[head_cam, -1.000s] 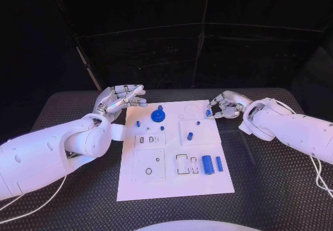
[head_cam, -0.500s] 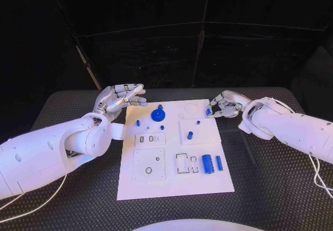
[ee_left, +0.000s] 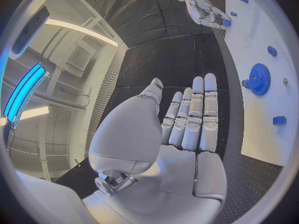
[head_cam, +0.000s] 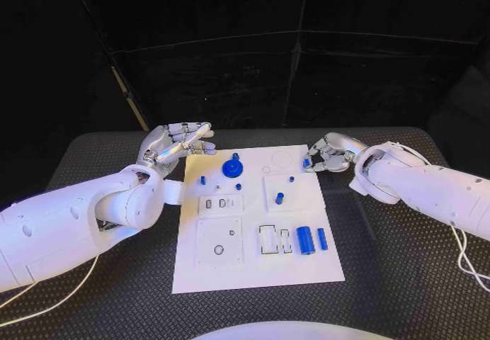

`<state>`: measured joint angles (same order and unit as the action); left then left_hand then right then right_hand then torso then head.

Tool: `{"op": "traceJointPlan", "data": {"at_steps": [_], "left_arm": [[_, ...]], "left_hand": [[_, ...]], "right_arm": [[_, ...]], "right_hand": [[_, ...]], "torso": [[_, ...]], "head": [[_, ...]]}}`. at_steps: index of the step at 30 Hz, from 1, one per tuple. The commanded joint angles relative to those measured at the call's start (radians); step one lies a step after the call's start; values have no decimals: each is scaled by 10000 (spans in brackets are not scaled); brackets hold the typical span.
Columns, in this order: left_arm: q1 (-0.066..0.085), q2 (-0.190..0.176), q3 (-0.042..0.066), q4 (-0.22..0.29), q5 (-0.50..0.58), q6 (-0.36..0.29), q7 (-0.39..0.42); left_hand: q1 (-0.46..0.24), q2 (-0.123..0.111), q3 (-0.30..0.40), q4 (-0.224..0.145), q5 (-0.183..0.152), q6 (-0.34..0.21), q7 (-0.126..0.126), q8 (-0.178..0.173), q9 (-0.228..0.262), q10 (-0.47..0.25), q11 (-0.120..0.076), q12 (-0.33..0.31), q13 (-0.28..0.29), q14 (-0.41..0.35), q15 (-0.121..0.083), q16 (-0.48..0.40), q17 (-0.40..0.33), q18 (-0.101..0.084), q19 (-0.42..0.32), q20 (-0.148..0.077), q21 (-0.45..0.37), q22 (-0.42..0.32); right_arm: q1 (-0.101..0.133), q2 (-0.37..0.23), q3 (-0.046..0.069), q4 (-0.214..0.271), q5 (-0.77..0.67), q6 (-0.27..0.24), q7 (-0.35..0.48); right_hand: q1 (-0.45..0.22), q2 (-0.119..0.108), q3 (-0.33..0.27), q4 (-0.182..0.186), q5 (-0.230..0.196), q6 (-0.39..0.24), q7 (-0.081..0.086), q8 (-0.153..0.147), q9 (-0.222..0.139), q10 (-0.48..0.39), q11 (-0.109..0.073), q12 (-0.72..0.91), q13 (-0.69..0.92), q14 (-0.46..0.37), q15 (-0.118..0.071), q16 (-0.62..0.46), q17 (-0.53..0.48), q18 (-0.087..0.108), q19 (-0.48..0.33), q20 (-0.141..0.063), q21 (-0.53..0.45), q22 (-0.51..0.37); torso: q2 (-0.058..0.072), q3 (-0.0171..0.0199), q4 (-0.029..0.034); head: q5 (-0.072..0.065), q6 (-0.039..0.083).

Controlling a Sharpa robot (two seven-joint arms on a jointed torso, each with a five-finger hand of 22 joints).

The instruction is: Assemble the parts on the task board

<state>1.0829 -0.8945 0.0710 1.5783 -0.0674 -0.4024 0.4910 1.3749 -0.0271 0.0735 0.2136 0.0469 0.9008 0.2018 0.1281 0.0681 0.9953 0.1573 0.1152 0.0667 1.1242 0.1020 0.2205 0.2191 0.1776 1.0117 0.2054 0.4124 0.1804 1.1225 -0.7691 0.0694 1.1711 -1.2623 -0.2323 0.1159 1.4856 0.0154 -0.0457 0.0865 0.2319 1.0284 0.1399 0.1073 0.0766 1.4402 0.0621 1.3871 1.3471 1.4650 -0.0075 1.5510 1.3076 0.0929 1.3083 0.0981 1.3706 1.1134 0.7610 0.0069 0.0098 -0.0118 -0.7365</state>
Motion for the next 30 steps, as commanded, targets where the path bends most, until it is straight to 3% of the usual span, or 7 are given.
{"op": "traceJointPlan", "data": {"at_steps": [1,11,21,26,30], "left_arm": [[14,14,11,1,-41,111,66],[14,16,11,-18,-41,110,60],[14,7,11,-29,-41,110,56],[14,-1,11,-38,-41,111,53],[14,-28,11,-36,-41,110,53]], "left_hand": [[71,11,-2,-75,13,57,2,-30,-12,63,12,-58,-12,-18,16,-20,11,31,28,-1,-42,-11],[77,20,-10,-84,13,60,9,-40,-12,67,14,-72,-12,-21,17,-36,19,31,20,1,-52,-19],[78,21,-15,-87,12,57,17,-47,-13,65,16,-80,-12,-21,18,-42,22,32,18,1,-56,-22],[78,21,-15,-87,12,57,17,-47,-13,65,16,-80,-12,-21,18,-42,22,32,18,1,-56,-22],[78,21,-15,-87,12,57,17,-47,-13,65,16,-80,-12,-21,18,-42,22,32,18,1,-56,-22]], "right_arm": [[14,23,5,-21,-108,136,-13],[-4,96,5,-47,-119,92,46],[-11,13,7,78,-119,-605,130],[-12,-101,9,386,-119,-994,72],[-9,-281,17,980,-121,-1248,-112]], "right_hand": [[-9,58,72,14,-44,85,0,69,-9,38,-70,-28,417,971,-62,53,2233,-27,53,-5,74,23],[-31,172,226,-10,-33,422,-116,173,7,103,-164,45,489,984,-137,75,2294,-47,119,-65,127,137],[-70,425,525,-26,81,912,-340,362,47,239,-349,189,632,1009,-307,117,2408,-84,240,-213,223,341],[-84,469,631,-46,130,985,-385,389,52,257,-393,200,648,1016,-348,129,2440,-93,266,-259,244,385],[-86,481,665,-55,151,1003,-399,396,54,264,-406,205,655,1019,-359,133,2454,-94,270,-271,247,390]], "torso": [[-3,1,-1],[1,1,-2],[-10,7,2],[-16,10,2],[-27,-1,-6]], "head": [[-8,-15],[-9,-34],[-18,-35],[-17,-28],[-7,-10]]}}
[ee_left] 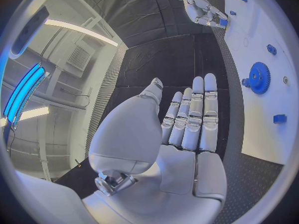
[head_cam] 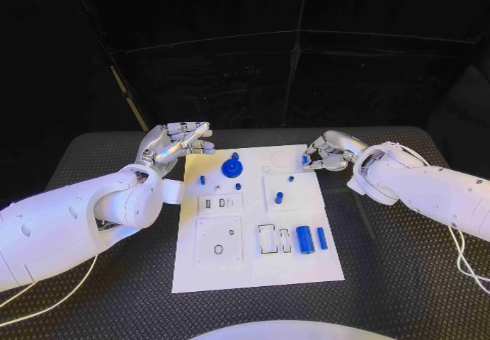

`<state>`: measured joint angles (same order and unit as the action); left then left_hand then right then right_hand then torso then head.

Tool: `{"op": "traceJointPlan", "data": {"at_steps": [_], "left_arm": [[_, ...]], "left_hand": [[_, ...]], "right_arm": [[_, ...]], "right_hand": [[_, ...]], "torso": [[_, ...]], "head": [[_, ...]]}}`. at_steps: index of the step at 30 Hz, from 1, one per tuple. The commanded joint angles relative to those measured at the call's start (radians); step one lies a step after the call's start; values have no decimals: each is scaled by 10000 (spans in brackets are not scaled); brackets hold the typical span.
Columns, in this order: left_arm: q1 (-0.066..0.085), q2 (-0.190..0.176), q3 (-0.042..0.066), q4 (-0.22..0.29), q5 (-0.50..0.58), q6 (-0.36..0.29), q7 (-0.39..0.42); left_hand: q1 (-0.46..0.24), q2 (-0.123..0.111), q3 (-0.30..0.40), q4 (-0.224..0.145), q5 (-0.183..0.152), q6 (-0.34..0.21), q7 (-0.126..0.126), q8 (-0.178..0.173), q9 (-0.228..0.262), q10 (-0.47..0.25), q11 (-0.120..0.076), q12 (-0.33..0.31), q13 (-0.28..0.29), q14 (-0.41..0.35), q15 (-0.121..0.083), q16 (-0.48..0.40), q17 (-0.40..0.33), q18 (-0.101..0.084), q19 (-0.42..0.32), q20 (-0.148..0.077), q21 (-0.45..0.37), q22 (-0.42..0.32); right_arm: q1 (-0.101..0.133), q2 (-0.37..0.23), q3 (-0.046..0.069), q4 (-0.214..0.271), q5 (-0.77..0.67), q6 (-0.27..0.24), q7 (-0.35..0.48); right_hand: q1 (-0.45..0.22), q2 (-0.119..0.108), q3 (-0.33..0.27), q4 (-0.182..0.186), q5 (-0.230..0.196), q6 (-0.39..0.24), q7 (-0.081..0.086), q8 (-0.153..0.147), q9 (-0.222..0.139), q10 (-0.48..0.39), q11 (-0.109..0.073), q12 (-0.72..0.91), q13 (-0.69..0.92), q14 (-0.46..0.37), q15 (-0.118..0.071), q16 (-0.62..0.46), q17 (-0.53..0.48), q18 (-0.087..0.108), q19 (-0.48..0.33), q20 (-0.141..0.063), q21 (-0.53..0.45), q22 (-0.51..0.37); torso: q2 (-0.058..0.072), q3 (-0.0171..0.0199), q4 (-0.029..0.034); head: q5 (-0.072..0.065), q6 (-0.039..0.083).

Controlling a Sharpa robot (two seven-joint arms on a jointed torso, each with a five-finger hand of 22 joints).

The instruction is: Assemble the parts on the task board

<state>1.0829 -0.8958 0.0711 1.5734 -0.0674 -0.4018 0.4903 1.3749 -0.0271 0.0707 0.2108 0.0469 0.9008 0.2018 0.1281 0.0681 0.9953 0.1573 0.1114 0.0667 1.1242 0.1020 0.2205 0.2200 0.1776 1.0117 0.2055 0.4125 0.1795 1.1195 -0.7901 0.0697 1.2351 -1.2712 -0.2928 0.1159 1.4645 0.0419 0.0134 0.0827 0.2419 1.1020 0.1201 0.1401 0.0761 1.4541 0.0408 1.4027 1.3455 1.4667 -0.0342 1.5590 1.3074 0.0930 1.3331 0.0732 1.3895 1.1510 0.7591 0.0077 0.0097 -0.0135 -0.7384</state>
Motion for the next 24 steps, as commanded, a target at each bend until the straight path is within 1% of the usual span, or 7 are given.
{"op": "traceJointPlan", "data": {"at_steps": [1,6,10,11,13,19,24], "left_arm": [[14,-23,11,16,-41,102,60],[15,-50,11,15,-41,103,60],[18,-57,11,4,-41,103,58],[18,-58,11,4,-41,102,57],[20,-57,11,2,-41,102,55],[22,-24,12,-21,-41,109,50],[27,-11,12,-23,-41,104,43]], "left_hand": [[78,21,13,-59,12,57,17,-47,-13,65,16,-42,-12,-22,18,-42,14,31,18,1,-56,-13],[78,21,13,-59,12,57,17,-47,-13,65,16,-42,-12,-22,18,-42,14,31,18,1,-56,-13],[78,24,5,-63,13,55,23,-56,-14,64,20,-53,-13,-21,20,-51,19,31,16,2,-61,-18],[78,24,5,-63,13,55,23,-56,-14,64,20,-53,-13,-21,20,-51,19,31,16,2,-61,-18],[78,24,5,-63,13,55,23,-56,-14,64,20,-53,-13,-21,20,-51,19,31,16,2,-61,-18],[78,24,5,-63,13,55,23,-56,-14,64,20,-53,-13,-21,20,-51,19,31,16,2,-61,-18],[78,24,5,-63,13,55,23,-56,-14,64,20,-53,-13,-21,20,-51,19,31,16,2,-61,-18]], "right_arm": [[21,-120,17,539,-53,-693,-187],[27,-182,28,1619,-492,-693,-748],[28,89,28,2114,-997,-612,-1140],[28,175,28,2186,-1138,-596,-1228],[27,422,27,2306,-1503,-561,-1419],[-9,1096,23,2507,-2322,-428,-1991],[-98,1649,19,2373,-2772,-283,-2616]], "right_hand": [[124,217,79,-18,54,270,-202,69,59,125,-194,50,671,1003,-92,55,2459,-95,22,-24,59,15],[61,189,96,-7,-7,292,-211,77,60,124,-205,41,666,1003,-108,54,2457,-95,21,-42,58,10],[-17,168,113,17,-63,308,-220,82,60,127,-213,38,668,1002,-119,52,2451,-96,21,-57,58,11],[-25,173,121,21,-68,314,-224,85,61,130,-215,41,671,1002,-121,53,2452,-95,19,-60,56,7],[-42,186,143,27,-78,338,-238,98,66,134,-226,44,675,1007,-126,61,2476,-94,19,-65,56,4],[-65,198,176,31,-86,376,-261,120,74,128,-244,29,663,1004,-137,56,2460,-85,-5,-75,37,-42],[-80,228,213,38,-96,380,-269,124,74,108,-254,-6,631,993,-146,38,2411,-75,-34,-82,15,-94]], "torso": [[-9,-9,-5],[-16,-21,6],[-31,-31,18],[-38,-31,24],[-37,-32,29],[-35,-38,24],[-34,-56,2]], "head": [[11,9],[16,24],[138,7],[184,-27],[204,-61],[326,-115],[490,-175]]}}
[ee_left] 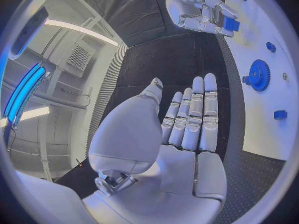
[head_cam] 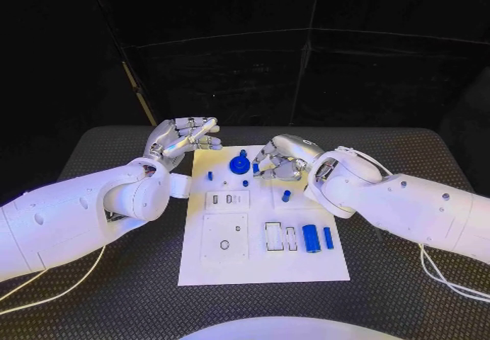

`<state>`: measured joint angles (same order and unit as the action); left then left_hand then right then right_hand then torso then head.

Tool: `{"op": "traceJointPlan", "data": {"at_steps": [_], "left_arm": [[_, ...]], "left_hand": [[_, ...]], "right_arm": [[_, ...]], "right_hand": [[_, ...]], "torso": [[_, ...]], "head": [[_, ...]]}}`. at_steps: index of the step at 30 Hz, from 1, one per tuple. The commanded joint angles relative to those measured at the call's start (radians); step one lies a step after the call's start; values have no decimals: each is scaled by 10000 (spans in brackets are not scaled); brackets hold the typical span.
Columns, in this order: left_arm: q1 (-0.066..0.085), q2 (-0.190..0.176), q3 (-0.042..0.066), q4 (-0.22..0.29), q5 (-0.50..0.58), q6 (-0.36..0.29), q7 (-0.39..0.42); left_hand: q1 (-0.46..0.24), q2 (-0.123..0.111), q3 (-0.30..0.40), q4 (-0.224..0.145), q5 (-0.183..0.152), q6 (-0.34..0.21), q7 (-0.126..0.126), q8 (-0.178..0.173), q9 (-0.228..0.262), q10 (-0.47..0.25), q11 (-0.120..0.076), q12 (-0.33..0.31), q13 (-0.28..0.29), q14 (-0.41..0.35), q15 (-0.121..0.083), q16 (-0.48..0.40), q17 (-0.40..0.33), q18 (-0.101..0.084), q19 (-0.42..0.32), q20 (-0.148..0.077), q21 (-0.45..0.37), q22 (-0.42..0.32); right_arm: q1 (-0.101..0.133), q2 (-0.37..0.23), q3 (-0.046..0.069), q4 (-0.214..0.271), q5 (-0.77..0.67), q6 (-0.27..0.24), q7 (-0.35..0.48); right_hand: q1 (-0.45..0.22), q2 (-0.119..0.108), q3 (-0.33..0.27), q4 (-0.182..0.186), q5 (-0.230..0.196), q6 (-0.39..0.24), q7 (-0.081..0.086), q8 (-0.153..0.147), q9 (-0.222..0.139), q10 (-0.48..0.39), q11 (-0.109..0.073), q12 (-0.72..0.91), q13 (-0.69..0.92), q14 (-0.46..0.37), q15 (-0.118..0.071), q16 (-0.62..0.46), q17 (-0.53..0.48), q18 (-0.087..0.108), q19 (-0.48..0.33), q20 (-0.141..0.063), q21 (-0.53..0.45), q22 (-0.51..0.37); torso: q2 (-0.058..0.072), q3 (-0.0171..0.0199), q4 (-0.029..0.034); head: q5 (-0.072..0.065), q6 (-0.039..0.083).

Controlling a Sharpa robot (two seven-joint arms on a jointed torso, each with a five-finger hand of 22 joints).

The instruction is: Assemble the parts on the task board

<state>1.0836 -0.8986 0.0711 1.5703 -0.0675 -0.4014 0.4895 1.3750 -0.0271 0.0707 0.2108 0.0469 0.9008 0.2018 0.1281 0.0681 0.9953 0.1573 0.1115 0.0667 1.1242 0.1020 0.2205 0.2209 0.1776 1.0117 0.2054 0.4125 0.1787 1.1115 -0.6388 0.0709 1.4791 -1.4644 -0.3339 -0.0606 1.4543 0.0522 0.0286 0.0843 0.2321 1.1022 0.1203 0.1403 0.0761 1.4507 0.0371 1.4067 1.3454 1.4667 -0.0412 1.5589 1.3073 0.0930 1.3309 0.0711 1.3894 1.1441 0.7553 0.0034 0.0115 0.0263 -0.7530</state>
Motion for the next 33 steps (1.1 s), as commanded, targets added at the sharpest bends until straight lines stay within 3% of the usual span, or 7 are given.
{"op": "traceJointPlan", "data": {"at_steps": [1,13,19,30,33], "left_arm": [[22,24,12,7,-40,99,50],[28,124,12,-88,-40,104,30],[29,160,12,-114,-40,130,-7],[29,226,12,-150,-40,165,-39],[29,238,12,-159,-40,169,-44]], "left_hand": [[78,24,4,-63,13,55,23,-56,-15,64,20,-53,-13,-21,20,-51,9,32,16,3,-61,-10],[73,27,-3,-62,12,57,23,-60,-14,67,21,-58,-12,-21,21,-57,13,32,14,4,-65,-13],[73,27,-3,-62,12,57,23,-60,-14,67,21,-58,-12,-21,21,-57,13,32,14,4,-65,-13],[73,27,-3,-62,12,57,23,-60,-14,67,21,-58,-12,-21,21,-57,13,32,14,4,-65,-13],[73,27,-3,-62,12,57,23,-60,-14,67,21,-58,-12,-21,21,-57,13,32,14,4,-65,-13]], "right_arm": [[-46,231,5,-91,-888,163,-941],[-444,957,-11,-155,-1632,456,-1486],[-496,1108,-196,-149,-1801,551,-1561],[-559,1331,-296,-296,-1957,805,-1573],[-577,1368,-386,-309,-1981,884,-1566]], "right_hand": [[22,125,62,23,3,377,-271,122,74,140,-217,-50,629,992,-76,36,2408,-73,-18,-62,12,-35],[-66,48,72,31,-64,368,-274,122,72,115,-224,-91,598,981,-87,18,2359,-59,-62,-77,-25,-111],[-113,10,73,39,-83,364,-273,122,70,106,-224,-105,588,974,-89,6,2326,-55,-74,-82,-36,-131],[-200,-56,70,59,-91,352,-269,118,66,98,-222,-117,581,971,-89,0,2313,-50,-94,-86,-54,-163],[-214,-72,68,61,-92,349,-269,117,65,94,-221,-122,577,970,-89,-3,2305,-51,-93,-86,-54,-161]], "torso": [[12,-9,-12],[20,24,-6],[21,26,-26],[18,28,-16],[21,26,-17]], "head": [[121,-33],[320,-247],[373,-288],[409,-356],[411,-375]]}}
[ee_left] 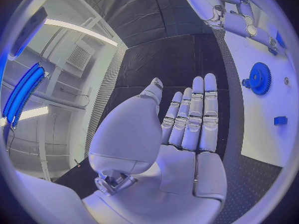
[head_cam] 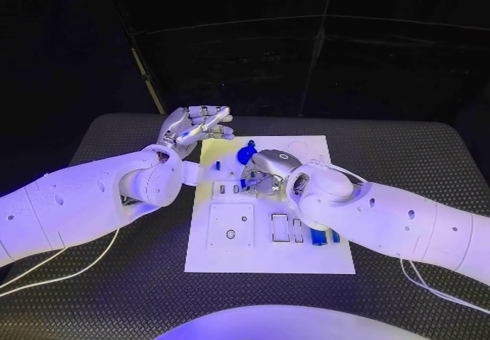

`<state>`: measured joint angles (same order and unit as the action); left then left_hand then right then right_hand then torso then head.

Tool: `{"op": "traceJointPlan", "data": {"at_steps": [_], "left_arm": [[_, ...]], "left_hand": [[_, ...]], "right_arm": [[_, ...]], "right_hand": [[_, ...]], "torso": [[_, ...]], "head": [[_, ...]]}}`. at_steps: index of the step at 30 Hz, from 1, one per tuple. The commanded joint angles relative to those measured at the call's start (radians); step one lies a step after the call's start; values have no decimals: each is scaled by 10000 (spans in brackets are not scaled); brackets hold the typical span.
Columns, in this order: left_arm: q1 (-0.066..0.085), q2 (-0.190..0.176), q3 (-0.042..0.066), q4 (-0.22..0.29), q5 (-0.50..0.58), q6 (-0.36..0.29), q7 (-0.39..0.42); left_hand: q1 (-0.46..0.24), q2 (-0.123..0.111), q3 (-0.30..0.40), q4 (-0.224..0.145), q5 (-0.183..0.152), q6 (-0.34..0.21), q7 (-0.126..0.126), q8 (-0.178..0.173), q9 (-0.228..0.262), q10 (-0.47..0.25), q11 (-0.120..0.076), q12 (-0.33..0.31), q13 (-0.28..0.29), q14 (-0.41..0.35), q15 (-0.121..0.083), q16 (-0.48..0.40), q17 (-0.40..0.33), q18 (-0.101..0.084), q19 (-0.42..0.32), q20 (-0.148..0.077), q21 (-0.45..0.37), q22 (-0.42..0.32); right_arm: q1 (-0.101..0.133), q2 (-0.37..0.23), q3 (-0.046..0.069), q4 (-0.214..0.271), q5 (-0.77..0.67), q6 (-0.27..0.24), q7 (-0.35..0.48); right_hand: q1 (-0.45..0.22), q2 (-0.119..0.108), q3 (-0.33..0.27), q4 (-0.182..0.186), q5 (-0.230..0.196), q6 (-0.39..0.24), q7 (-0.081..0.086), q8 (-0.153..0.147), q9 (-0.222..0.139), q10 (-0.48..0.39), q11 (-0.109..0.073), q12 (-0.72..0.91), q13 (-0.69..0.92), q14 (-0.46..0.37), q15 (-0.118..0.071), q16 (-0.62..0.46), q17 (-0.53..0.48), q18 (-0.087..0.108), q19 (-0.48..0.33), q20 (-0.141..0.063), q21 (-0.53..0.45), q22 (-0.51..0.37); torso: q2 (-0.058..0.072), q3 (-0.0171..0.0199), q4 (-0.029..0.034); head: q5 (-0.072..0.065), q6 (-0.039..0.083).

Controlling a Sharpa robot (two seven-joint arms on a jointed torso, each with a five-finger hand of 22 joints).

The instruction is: Assemble the parts on the task board

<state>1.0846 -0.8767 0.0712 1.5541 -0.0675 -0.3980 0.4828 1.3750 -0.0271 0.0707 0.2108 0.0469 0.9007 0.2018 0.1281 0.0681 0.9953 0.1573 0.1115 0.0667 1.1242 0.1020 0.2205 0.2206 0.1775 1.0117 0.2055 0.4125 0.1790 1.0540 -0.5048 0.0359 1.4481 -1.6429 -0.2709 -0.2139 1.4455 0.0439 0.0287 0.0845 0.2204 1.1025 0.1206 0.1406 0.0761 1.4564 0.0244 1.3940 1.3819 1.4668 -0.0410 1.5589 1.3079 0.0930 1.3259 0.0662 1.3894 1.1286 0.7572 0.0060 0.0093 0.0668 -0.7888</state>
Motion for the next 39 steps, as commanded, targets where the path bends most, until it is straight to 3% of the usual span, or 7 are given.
{"op": "traceJointPlan", "data": {"at_steps": [1,11,39], "left_arm": [[19,22,11,1,-40,136,21],[19,26,11,-8,-40,139,11],[17,11,11,-21,-40,141,-4]], "left_hand": [[73,27,-3,-62,12,57,23,-60,-14,67,21,-58,-12,-21,21,-57,16,32,14,4,-65,-15],[62,30,-20,-60,12,61,18,-70,-14,74,23,-70,-11,-27,25,-75,23,31,9,7,-74,-23],[61,33,-31,-64,12,59,18,-81,-15,74,24,-82,-12,-28,27,-87,30,31,7,9,-81,-28]], "right_arm": [[-6,38,-57,-5,-203,270,-33],[-37,119,-126,-62,-228,378,-6],[-78,40,-134,-82,-554,638,-360]], "right_hand": [[-126,11,67,59,25,346,-272,114,64,37,-94,6,212,969,-91,-2,2300,-51,-43,-38,-53,-6],[-246,-87,56,92,15,302,-250,92,51,9,-80,-33,183,961,-82,-18,2261,-41,-78,-36,-86,-66],[-333,-245,77,80,-9,166,-195,15,12,-57,-39,-115,119,948,-49,-41,2203,-31,-121,-14,-130,-135]], "torso": [[1,-4,5],[-3,-11,9],[-8,-7,4]], "head": [[6,-24],[13,-73],[18,-116]]}}
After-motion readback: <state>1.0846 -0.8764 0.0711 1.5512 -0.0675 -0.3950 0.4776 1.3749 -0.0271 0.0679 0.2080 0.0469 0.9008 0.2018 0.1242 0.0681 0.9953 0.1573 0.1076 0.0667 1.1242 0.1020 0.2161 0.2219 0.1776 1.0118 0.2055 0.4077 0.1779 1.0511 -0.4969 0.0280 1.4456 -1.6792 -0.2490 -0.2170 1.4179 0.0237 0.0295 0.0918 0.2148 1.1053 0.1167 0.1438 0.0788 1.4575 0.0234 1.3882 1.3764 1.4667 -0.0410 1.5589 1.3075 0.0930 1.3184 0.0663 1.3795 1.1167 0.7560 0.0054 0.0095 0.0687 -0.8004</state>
